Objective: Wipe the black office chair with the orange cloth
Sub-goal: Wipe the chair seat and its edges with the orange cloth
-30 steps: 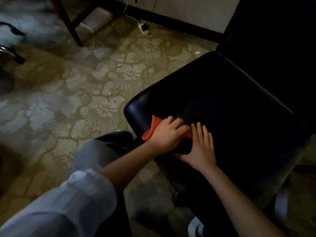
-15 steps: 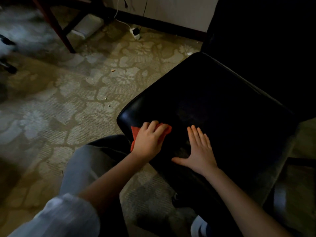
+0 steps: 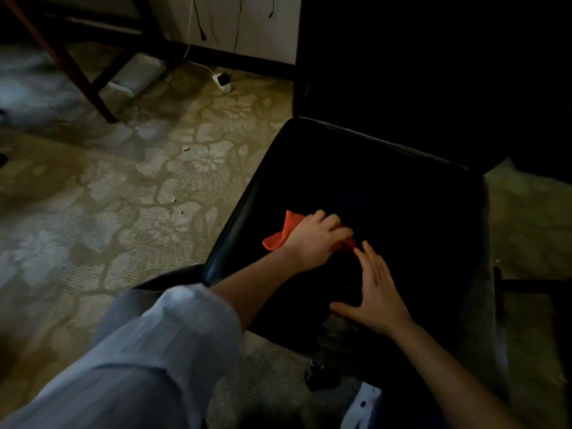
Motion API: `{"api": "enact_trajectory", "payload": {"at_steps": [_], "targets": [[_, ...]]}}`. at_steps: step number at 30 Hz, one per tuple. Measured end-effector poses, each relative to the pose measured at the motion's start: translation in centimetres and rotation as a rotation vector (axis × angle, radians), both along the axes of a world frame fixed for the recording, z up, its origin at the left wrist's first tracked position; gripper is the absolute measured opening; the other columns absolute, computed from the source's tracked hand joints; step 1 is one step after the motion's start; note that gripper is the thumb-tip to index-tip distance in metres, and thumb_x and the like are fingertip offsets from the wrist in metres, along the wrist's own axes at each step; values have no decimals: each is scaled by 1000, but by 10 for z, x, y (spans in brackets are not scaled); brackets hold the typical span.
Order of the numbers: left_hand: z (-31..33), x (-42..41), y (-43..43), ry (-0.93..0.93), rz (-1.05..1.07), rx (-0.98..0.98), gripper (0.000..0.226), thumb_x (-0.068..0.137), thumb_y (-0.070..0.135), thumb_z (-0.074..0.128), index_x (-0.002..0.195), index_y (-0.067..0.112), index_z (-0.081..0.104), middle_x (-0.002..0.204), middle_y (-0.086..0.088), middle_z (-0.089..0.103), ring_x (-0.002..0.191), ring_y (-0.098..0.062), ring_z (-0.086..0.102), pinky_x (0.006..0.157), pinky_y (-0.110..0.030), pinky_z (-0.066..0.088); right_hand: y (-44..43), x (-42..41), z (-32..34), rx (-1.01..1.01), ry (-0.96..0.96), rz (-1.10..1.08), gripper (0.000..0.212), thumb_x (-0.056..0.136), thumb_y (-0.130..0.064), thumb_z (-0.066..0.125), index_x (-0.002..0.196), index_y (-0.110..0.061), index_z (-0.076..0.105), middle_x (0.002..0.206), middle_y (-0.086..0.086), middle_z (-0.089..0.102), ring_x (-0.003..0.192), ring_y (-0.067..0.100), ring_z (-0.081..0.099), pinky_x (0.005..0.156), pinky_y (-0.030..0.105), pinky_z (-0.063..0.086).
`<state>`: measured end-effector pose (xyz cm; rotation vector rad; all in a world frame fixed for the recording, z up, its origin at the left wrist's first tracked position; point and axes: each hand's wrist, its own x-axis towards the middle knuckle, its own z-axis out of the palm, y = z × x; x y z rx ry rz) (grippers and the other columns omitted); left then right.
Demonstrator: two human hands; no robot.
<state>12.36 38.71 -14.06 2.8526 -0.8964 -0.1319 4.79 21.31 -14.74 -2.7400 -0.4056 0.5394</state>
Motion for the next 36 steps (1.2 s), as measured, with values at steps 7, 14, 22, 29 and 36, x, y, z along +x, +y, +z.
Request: {"api": "enact_trajectory", "payload": {"at_steps": [7, 14, 22, 29, 36], "targets": [[-9, 18, 36, -84, 409, -75, 44, 92, 38, 49, 133, 23, 47, 122, -12, 51, 101, -38, 48, 81, -44, 42, -6, 6, -9, -99, -97, -33, 122, 51, -94, -15, 149, -21, -13, 144, -6, -34, 133, 8, -32, 108, 27, -22], [-8, -44, 37, -37, 305, -145, 64, 88, 58, 30, 136, 19, 45, 116, -11, 52, 93, -31, 49, 81, -40, 45, -6, 8, -20, -120, -194, -109, 84, 82, -66, -4, 152, -21, 4, 158, -1, -6, 142, 12, -15, 114, 33, -14], [-11, -24, -17, -48, -142, -122, 47, 92, 44, 36, 131, 24, 51, 121, -10, 53, 95, -27, 53, 81, -40, 48, -15, 7, -32, -169, -324, -239, 63, 89, -43, 27, 140, -9, 43, 147, 13, 40, 137, 39, 32, 111, 46, 9], [-4, 51, -32, -41, 125, 23, 50, 95, 52, 40, 141, 33, 35, 139, -7, 36, 123, -27, 37, 98, -38, 30, -17, 8, -35, -156, -354, -230, 64, 93, -46, 26, 139, -5, 43, 146, 14, 41, 136, 39, 34, 112, 43, 11], [-10, 72, 32, -61, 514, -5, 52, 89, 58, 45, 137, 40, 38, 144, -8, 31, 129, -35, 27, 103, -53, 23, -17, 7, -32, -129, -371, -230, 59, 91, -44, 31, 140, -15, 44, 145, 14, 42, 134, 42, 35, 111, 46, 11]]}}
